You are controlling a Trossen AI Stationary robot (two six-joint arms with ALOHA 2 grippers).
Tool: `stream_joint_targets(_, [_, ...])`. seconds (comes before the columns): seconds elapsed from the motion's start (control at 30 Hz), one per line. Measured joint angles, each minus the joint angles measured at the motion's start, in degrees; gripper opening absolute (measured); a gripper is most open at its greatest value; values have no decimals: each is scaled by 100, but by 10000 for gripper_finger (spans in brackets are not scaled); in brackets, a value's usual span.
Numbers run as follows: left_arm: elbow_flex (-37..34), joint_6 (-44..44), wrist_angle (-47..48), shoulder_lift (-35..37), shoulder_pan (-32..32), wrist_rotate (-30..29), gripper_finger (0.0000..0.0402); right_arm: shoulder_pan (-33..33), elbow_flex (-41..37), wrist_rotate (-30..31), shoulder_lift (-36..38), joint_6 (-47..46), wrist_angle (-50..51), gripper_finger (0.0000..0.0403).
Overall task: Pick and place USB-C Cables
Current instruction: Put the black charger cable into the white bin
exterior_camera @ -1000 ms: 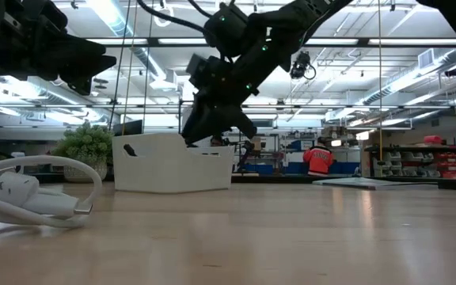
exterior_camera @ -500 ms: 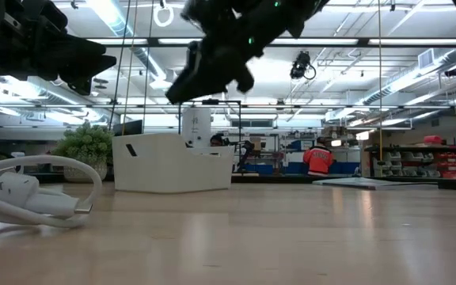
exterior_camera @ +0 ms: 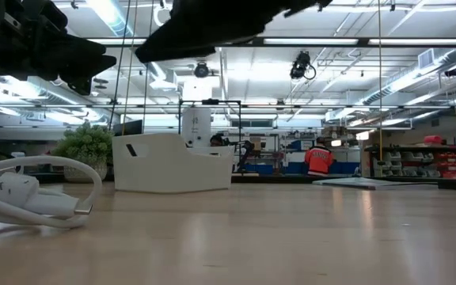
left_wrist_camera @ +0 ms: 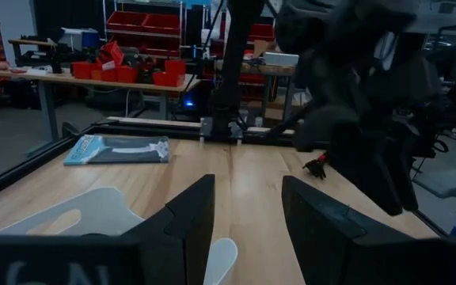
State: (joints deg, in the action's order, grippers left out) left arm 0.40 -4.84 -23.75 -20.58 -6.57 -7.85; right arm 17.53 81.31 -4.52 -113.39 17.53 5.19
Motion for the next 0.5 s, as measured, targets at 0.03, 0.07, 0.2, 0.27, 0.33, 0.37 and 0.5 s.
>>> stream_joint_targets(0.03, [-1,0,0,1,0,-1,156,62,-1,173,-4,28,11,183])
stream_joint_targets(0.07, [-1,0,0,-2,0,2,156,111,-1,351,-4,55,6,183])
stream_joint_targets(0.2, [1,0,0,-1,0,2,156,250,-1,959,85,114,185,183])
stream_joint_targets(0.27, [-1,0,-2,1,0,0,156,286,-1,1146,158,106,401,183])
stream_joint_targets(0.33, [0,0,3,-2,0,2,156,312,0,1330,233,50,668,183])
stream_joint_targets(0.37, [1,0,2,-1,0,1,156,320,-1,1419,269,33,833,183])
stream_joint_targets(0.5, [1,0,1,-1,0,2,156,293,-1,1765,496,59,1521,182])
